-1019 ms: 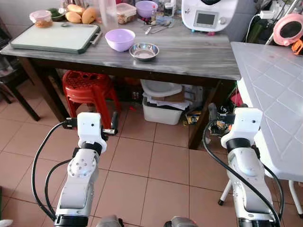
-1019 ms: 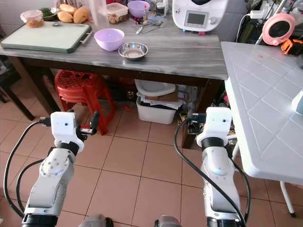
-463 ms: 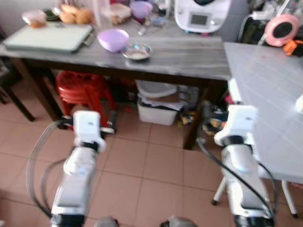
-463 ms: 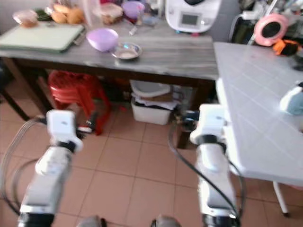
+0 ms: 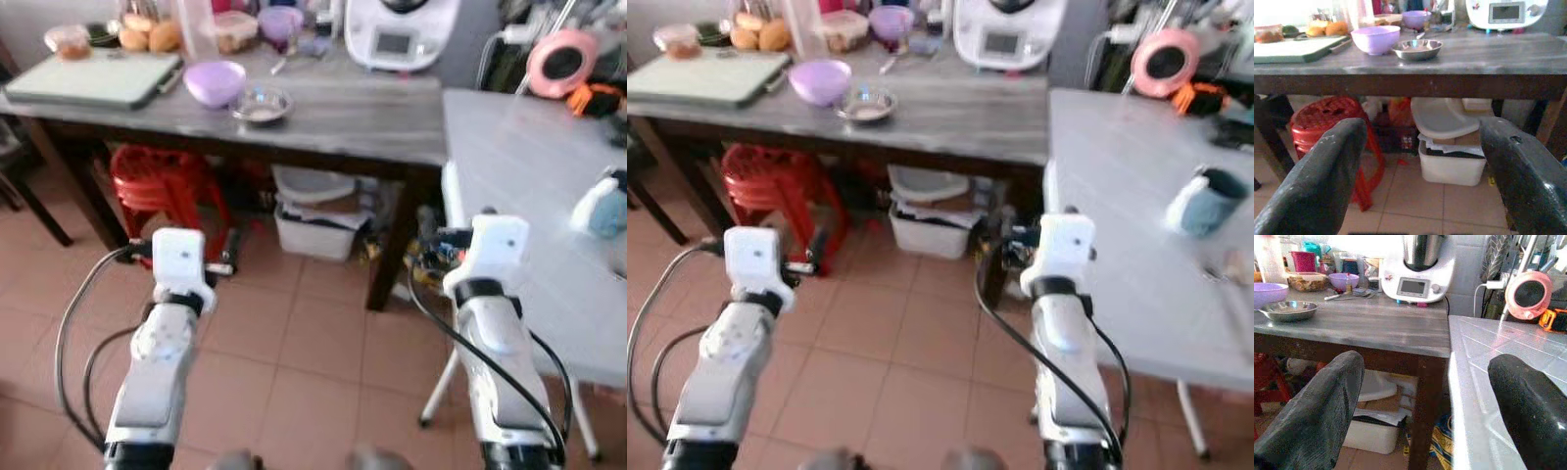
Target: Setting the table
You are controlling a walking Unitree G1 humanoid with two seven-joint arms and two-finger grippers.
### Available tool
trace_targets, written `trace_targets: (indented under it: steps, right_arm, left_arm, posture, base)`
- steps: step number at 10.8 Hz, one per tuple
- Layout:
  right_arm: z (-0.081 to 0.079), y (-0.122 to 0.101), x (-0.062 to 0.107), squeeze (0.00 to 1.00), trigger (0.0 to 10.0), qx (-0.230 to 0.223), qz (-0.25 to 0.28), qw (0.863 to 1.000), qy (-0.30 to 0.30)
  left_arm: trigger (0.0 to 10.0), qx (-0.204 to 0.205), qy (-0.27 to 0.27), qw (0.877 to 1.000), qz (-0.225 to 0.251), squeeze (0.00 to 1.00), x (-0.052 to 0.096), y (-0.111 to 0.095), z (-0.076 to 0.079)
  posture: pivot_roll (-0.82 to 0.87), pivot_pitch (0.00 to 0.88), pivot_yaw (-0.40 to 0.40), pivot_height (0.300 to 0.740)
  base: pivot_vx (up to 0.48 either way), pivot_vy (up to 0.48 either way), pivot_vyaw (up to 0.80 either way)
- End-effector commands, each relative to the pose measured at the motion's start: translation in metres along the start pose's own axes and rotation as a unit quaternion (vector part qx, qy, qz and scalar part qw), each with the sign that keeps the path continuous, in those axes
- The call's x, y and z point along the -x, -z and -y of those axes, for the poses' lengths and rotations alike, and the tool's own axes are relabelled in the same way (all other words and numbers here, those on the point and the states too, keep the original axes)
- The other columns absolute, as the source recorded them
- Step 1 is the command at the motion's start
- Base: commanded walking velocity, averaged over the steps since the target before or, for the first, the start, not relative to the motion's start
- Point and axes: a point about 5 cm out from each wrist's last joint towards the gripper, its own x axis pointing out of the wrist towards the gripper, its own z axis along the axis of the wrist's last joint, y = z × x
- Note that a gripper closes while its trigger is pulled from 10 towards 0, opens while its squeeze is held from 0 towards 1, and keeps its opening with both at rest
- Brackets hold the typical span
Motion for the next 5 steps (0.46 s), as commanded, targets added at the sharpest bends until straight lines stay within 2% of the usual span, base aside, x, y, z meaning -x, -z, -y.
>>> trace_targets:
  steps: [1, 2, 5]
  right_arm:
    - [0.0082, 0.0037, 0.0012, 0.00, 10.0, 0.004, -0.009, 1.000, 0.012]
    - [0.0083, 0.0033, 0.0003, 0.00, 10.0, 0.004, -0.008, 1.000, 0.012]
    - [0.0053, 0.0029, -0.0020, 0.00, 10.0, 0.003, -0.006, 1.000, 0.009]
  left_arm:
    - [10.0, 0.004, 0.013, 1.000, 0.003, 0.00, -0.0018, -0.0016, 0.0080]
    - [10.0, 0.004, 0.014, 1.000, 0.003, 0.00, -0.0020, -0.0016, 0.0082]
    - [10.0, -0.002, 0.016, 1.000, 0.002, 0.00, -0.0006, -0.0014, 0.0079]
  posture:
    - [-0.03, 0.000, 0.010, 0.740]
    - [-0.03, 0.000, 0.009, 0.740]
    - [-0.02, 0.000, 0.006, 0.740]
  base:
    - [0.000, -0.304, -0.66]
    - [0.000, -0.307, -0.57]
    - [0.000, -0.329, 0.00]
